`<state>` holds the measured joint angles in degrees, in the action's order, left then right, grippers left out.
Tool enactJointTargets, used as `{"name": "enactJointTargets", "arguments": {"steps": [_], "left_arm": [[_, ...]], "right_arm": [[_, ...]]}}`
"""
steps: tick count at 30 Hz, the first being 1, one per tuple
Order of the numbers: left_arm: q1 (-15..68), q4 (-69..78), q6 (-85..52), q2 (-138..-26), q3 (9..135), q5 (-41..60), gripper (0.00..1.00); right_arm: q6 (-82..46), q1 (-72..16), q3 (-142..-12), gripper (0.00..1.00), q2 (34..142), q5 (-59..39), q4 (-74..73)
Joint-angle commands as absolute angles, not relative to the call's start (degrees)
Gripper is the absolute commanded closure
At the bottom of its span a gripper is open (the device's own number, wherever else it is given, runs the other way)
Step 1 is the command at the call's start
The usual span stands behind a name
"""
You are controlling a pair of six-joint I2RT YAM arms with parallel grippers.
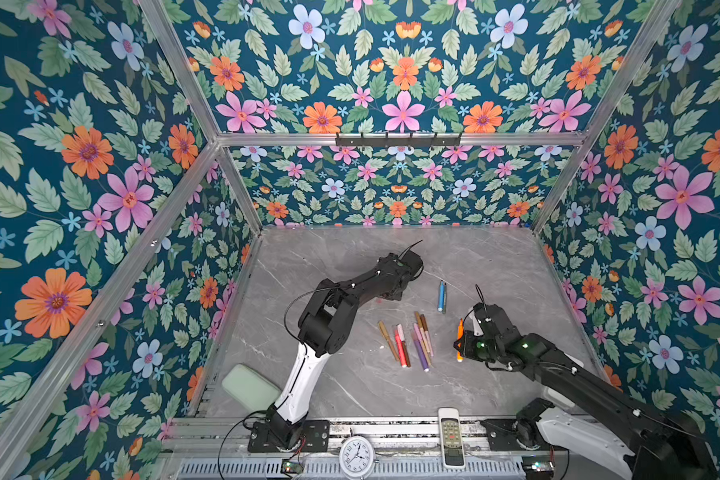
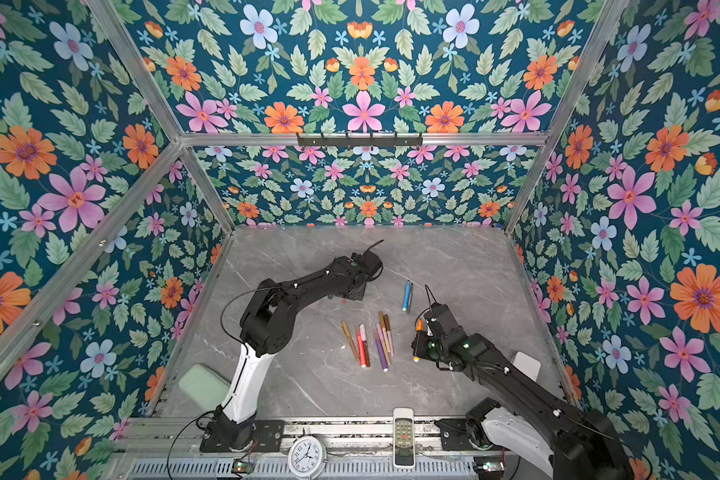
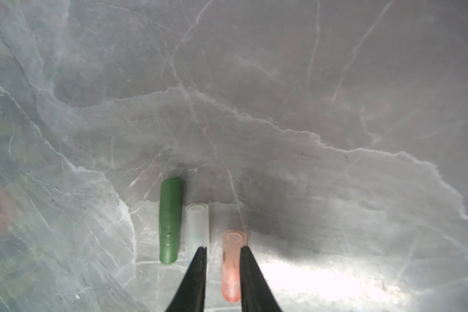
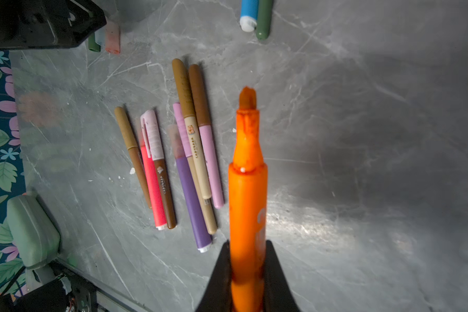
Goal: Open the pen caps
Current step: 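Lower the pink cap beside the frosted cap and open the left gripper, then lay the orange highlighter beside the blue highlighter while the left gripper withdraws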
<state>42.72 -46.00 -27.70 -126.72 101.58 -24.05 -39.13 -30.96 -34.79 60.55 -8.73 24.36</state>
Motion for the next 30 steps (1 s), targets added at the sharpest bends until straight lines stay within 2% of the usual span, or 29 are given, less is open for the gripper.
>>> {"name": "enactJointTargets", "arguments": {"steps": [1,3,5,7,13,19,24,30], "left_arm": [[43.34,-41.06,-26.19,-120.59,97.73,-22.75,0.78],[43.51,-36.02,-25.3,-114.58,92.51,-20.34,0.78],[43.52,-28.94,-24.28,-106.93,84.69,-18.18,0.7],[43.33,-22.59,-23.49,-99.2,76.58,-16.85,0.67],[40.69,-17.23,-22.39,-84.5,62.66,-13.99,0.67],[38.16,-16.28,-22.75,-80.03,54.18,-9.99,0.7],[38.04,-14.61,-23.42,-78.73,50.77,-8.45,0.71],[37.92,-13.98,-23.34,-78.21,50.27,-8.53,0.71]], "right_arm": [[-35.2,-30.92,-41.0,1.0,66.87,-6.99,24.83],[-33.48,-30.87,-46.26,1.0,71.98,-4.81,26.86],[-32.34,-30.74,-52.06,0.97,78.12,-1.95,29.3],[-31.64,-30.67,-57.46,0.96,83.91,-0.57,31.62],[-33.13,-30.58,-71.32,0.94,99.13,6.24,37.32],[-33.21,-30.59,-81.23,0.9,109.55,10.11,41.35],[-34.18,-30.58,-86.32,0.88,114.48,14.66,44.77],[-34.35,-30.59,-89.68,0.83,117.89,15.91,47.18]]}}
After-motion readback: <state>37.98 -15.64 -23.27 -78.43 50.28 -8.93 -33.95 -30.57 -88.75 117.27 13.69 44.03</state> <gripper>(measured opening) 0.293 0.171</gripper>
